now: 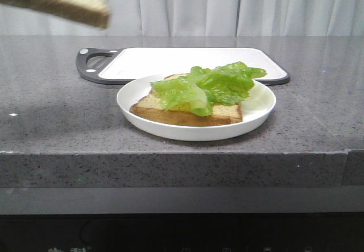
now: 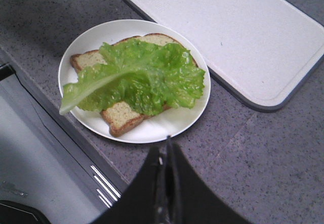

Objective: Left arm grabs bread, right arm adds lettuce
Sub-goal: 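Lower the held bread slice with the left gripper onto the lettuce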

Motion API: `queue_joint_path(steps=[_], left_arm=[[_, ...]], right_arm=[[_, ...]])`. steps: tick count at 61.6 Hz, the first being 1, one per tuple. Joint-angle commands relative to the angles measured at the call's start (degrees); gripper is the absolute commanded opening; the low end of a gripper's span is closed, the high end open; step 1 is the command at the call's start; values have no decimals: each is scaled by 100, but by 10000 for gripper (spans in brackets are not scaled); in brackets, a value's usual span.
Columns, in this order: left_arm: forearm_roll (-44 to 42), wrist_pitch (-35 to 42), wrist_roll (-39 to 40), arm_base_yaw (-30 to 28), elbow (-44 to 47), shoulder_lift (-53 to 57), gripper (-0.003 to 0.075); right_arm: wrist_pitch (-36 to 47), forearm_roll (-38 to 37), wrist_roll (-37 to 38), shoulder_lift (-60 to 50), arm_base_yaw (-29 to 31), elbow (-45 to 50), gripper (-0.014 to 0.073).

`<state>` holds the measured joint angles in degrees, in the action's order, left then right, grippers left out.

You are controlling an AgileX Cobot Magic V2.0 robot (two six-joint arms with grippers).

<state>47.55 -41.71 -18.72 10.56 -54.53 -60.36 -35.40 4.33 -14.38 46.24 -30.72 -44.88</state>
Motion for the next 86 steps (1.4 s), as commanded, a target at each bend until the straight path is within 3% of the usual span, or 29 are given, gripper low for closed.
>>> queue_joint_path(steps=[1, 16, 37, 78, 86], left_arm=[[1423, -314, -778, -22, -325, -227, -19], [2848, -1366, -1537, -22, -721, -1353, -19], [2714, -1410, -1537, 914, -1606, -2813, -19], [2605, -1219, -1579, 937, -1622, -3702, -16], [2554, -1293, -1579, 937, -1622, -3702, 85]], right_arm=[[562, -164, -5, -374, 29, 162, -58], [804, -184, -5, -1097, 29, 777, -58], [782, -184, -5, -1156, 29, 799, -58], [782, -184, -5, -1156, 29, 799, -58], [782, -184, -5, -1156, 29, 799, -58]])
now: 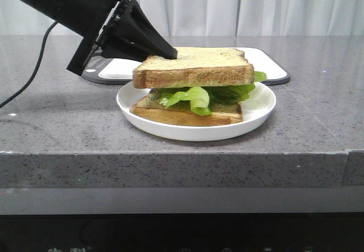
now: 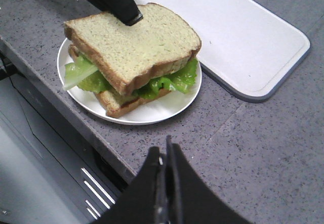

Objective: Left arm grabs bread, right arm adds lettuce
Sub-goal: 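Lower the held bread slice with the left gripper onto the lettuce, then open the left gripper and withdraw it from the sandwich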

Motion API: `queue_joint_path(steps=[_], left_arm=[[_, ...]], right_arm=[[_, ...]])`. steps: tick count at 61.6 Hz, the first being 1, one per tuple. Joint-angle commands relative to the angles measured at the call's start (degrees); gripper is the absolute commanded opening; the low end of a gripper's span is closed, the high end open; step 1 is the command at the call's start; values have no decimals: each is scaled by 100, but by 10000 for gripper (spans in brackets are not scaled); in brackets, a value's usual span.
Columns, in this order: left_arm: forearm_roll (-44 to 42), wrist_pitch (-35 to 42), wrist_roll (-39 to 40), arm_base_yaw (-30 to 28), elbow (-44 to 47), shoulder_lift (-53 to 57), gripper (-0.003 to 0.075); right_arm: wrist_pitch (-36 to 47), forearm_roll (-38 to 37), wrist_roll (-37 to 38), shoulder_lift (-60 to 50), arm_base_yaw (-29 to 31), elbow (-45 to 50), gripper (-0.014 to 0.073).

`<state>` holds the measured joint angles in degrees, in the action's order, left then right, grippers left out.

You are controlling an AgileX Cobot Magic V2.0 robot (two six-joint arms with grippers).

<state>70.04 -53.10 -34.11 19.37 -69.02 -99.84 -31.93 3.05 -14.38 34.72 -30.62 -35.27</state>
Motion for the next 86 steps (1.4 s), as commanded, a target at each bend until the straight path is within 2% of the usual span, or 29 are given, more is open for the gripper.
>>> queue_joint_path(steps=[1, 8, 15, 37, 40, 45, 54, 66, 78, 86], left_arm=[[265, -165, -40, 55, -173, 246, 116], [20, -236, -40, 55, -173, 246, 286], [-121, -354, 27, 32, -173, 246, 379], [-177, -900, 37, -796, -173, 743, 385], [-265, -889, 37, -911, -173, 880, 360], [-389, -877, 37, -1037, -173, 1025, 267], [-637, -840, 37, -1105, -173, 1216, -23], [-962, -601, 52, -1105, -173, 1353, -20], [-2609, 635, 954, -1071, -4, 2010, -20], [-3715, 1405, 1489, -1071, 349, 2631, -20]], right_arm=[[435, -55, -5, -4, 19, -161, -58], [435, -55, -5, -4, 19, -161, -58], [435, -55, -5, -4, 19, -161, -58], [442, -55, -5, -4, 19, -161, -58], [442, -55, -5, -4, 19, -161, -58], [442, -55, -5, -4, 19, -161, -58], [442, -55, -5, -4, 19, -161, -58], [442, -55, 1, -4, 19, -161, -58], [571, -55, 332, -4, 87, -161, -58], [805, -62, 657, -4, 430, -161, -58]])
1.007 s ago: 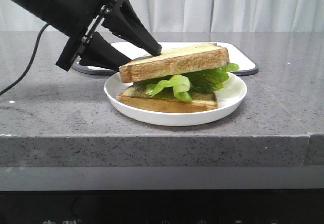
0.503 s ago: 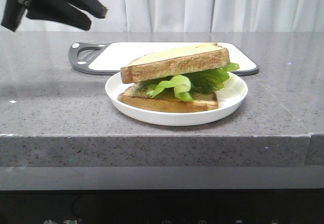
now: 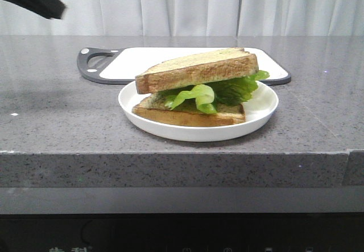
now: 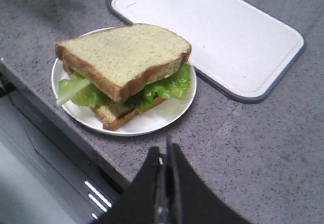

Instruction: Left arm grabs bread, right arm adds lettuce

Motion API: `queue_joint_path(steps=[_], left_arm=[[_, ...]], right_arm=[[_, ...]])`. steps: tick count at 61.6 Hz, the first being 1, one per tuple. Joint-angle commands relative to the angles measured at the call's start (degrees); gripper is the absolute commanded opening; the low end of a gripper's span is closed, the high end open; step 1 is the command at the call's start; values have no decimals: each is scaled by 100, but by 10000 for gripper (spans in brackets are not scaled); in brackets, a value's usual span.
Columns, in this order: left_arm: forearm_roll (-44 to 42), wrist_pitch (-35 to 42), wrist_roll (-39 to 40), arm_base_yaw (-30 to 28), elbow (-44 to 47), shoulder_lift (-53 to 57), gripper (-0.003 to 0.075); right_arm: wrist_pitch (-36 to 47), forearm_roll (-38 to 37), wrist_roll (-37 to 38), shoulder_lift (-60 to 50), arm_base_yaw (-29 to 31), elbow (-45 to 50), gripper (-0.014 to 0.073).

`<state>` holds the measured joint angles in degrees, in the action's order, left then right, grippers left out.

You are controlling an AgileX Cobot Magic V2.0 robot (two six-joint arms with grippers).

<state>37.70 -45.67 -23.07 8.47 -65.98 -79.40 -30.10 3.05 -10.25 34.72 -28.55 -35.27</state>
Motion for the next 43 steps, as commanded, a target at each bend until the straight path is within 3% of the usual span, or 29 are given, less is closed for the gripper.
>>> queue_joint_path(steps=[1, 19, 33, 43], left_arm=[[-574, 743, 433, 20, 94, 663, -20], [-1559, 2498, 571, 20, 1617, 2493, -20], [-1677, 3716, 571, 20, 2998, 4057, -20], [-1778, 4028, 571, 20, 3739, 5067, -20]], right_arm=[[645, -62, 275, -4, 310, -161, -58], [809, 22, 390, -10, 1690, -161, -58], [1259, 72, 384, -76, 1751, -65, -58], [2014, 72, 384, -694, 1750, 485, -58]])
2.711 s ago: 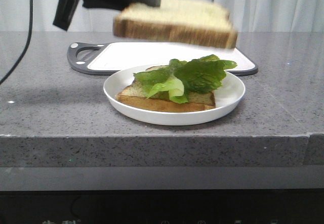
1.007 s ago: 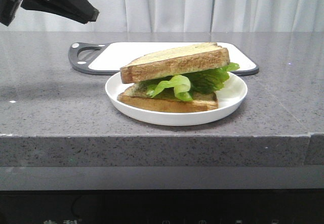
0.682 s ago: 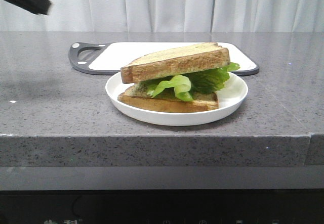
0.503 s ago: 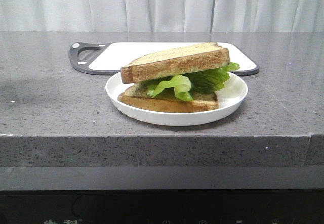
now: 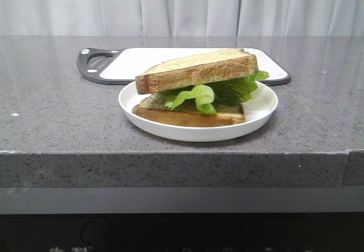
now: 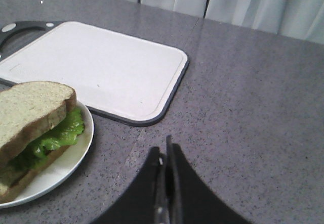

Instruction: Left arm grabs bread, right arm adds lettuce

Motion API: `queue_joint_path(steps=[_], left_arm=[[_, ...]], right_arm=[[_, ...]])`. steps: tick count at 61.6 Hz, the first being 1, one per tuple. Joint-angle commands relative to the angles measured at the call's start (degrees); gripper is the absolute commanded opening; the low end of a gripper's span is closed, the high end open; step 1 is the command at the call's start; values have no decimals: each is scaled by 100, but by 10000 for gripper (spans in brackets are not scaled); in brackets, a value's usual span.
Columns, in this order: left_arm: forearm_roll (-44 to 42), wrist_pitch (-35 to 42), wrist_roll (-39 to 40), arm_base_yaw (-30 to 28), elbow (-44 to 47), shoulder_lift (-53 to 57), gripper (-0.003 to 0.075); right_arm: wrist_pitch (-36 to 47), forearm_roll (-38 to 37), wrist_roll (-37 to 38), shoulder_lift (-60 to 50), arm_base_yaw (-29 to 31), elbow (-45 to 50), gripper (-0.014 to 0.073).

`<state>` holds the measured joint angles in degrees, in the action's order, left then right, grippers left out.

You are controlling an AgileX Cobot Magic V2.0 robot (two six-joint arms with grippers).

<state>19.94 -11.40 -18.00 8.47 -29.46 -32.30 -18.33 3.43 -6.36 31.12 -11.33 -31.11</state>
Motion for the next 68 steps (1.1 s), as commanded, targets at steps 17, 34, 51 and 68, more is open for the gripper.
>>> queue_joint_path(steps=[17, 34, 51, 68], left_arm=[[17, 489, 63, 20, 735, 1424, -20], [152, 489, 63, 20, 771, 1502, -19], [152, 489, 63, 20, 771, 1502, -20], [136, 562, 63, 54, 799, 1504, -19]], right_arm=[[655, 33, -6, -1695, 27, 751, -58], [576, 33, -6, -1919, 27, 805, -58], [576, 33, -6, -1919, 27, 805, -58], [576, 33, -6, -1919, 27, 805, -58]])
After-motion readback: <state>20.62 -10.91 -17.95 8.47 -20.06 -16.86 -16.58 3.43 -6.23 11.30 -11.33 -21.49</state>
